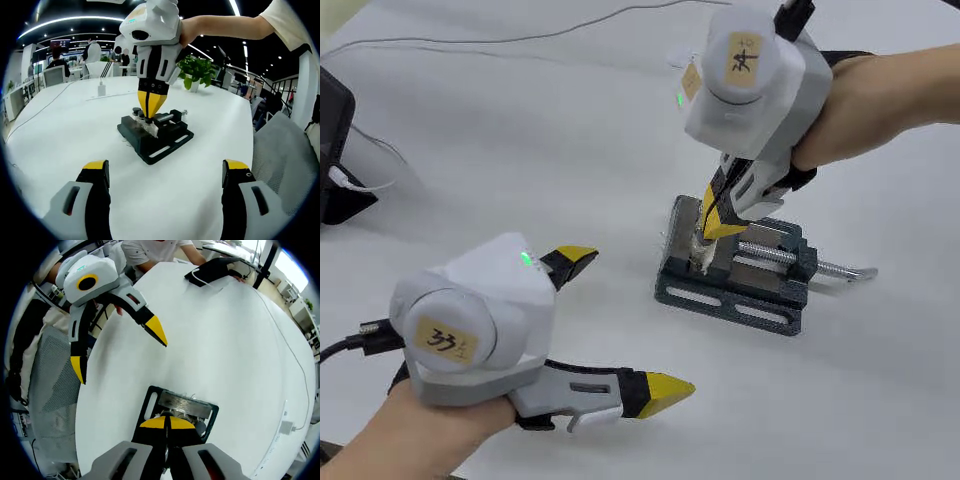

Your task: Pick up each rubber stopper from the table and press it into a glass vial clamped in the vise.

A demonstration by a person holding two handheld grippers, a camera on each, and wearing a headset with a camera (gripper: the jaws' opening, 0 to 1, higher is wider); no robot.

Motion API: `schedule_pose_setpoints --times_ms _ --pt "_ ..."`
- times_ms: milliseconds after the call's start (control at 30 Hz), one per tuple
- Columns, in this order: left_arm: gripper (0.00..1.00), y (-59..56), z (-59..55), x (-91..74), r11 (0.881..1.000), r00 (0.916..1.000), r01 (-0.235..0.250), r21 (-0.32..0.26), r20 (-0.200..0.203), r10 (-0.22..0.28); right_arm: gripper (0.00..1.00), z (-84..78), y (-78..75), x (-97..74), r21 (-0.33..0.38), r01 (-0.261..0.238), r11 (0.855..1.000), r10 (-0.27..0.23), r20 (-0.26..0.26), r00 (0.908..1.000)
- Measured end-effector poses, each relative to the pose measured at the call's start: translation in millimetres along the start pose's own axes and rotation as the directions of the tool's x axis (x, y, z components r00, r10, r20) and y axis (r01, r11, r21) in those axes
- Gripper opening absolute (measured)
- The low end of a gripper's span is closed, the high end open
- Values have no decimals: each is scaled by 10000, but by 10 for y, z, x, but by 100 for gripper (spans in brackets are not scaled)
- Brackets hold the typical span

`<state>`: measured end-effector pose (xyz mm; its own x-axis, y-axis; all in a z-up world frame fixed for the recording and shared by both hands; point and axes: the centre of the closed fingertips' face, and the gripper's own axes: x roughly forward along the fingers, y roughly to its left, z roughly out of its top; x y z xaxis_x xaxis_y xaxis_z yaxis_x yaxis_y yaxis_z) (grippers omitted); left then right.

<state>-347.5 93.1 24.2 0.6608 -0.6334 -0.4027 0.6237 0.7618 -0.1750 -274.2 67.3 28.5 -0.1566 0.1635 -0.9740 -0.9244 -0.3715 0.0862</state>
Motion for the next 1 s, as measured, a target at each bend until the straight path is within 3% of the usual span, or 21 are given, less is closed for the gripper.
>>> schedule_pose_setpoints --times_ms 100,233,333,467,567,600,633,667,700,833,867,900,1000 --pt "93 10 0 -4 10000 10000 -30 -76 51 30 0 -2 9 4 -155 35 9999 -35 -3 10000" --pt "93 10 -8 1 10000 10000 -21 -53 -13 21 0 -2 10 17 -533 -84 9985 60 -444 9990" --pt "92 14 7 -7 10000 10000 -44 -49 6 44 0 -17 -9 9 -277 -264 9993 256 -279 9993" --pt "92 24 4 -8 10000 10000 -77 -40 2 77 0 -15 13 18 -273 42 9996 -45 -100 9999" --pt "92 4 3 16 10000 10000 -7 22 -48 8 0 -8 10 24 -227 195 9996 -208 -613 9979" --pt "92 -4 11 22 10000 10000 9 37 -50 -9 0 -11 1 21 -804 171 9966 -235 -798 9965" --pt "92 -14 26 28 10000 10000 39 67 -44 -39 0 1 8 35 -386 191 9991 -222 -798 9966" --pt "92 -18 45 26 9999 10000 29 96 -15 -29 0 -3 5 33 -796 188 9966 -253 -809 9964" --pt "93 -17 74 26 10000 10000 19 91 68 -20 0 -17 3 28 -405 138 9991 -165 -681 9975" --pt "93 -10 143 6 9997 9999 -43 261 130 40 0 -29 8 15 -630 25 9980 -43 -280 9996" --pt "93 -2 173 -11 9997 9998 -67 248 181 62 0 -37 7 13 -302 61 9995 -62 -7 10000" --pt "93 6 188 -22 9996 9997 -101 269 214 95 0 -27 -3 16 -687 100 9976 -89 158 9998" --pt "93 27 219 -49 9993 9996 -182 334 236 174 0 -35 1 9 -481 159 9987 -138 425 9990"
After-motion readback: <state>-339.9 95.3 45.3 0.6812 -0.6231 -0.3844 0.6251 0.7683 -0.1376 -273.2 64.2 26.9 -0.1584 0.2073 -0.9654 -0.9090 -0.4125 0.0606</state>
